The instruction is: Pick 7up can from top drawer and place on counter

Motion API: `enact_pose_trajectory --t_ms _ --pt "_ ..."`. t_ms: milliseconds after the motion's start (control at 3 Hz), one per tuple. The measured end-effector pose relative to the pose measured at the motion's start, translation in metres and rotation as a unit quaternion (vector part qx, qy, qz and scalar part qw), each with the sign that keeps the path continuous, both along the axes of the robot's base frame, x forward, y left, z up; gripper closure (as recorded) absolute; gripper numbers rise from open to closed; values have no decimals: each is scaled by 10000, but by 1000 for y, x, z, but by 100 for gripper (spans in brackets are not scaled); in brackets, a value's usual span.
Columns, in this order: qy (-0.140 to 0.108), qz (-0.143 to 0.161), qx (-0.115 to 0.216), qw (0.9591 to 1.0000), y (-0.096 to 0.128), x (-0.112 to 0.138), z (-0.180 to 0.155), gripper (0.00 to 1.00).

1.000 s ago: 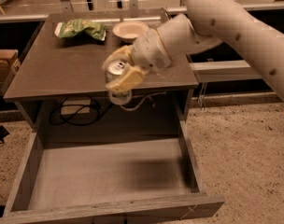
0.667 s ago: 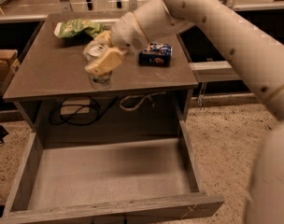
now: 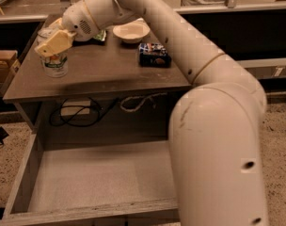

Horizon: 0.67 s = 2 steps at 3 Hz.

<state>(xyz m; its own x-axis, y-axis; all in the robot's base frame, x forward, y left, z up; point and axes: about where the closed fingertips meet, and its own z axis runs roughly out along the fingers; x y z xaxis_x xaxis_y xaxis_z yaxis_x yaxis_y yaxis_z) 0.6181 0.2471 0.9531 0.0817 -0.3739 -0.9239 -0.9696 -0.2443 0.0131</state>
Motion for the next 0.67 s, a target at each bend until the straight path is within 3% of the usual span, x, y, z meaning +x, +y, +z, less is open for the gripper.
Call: enact_pose_trajectory --t_ms 333,667 --pt "-256 -308 132 9991 24 16 5 85" --pt "-781 -735 -168 9941 41 22 -28 62"
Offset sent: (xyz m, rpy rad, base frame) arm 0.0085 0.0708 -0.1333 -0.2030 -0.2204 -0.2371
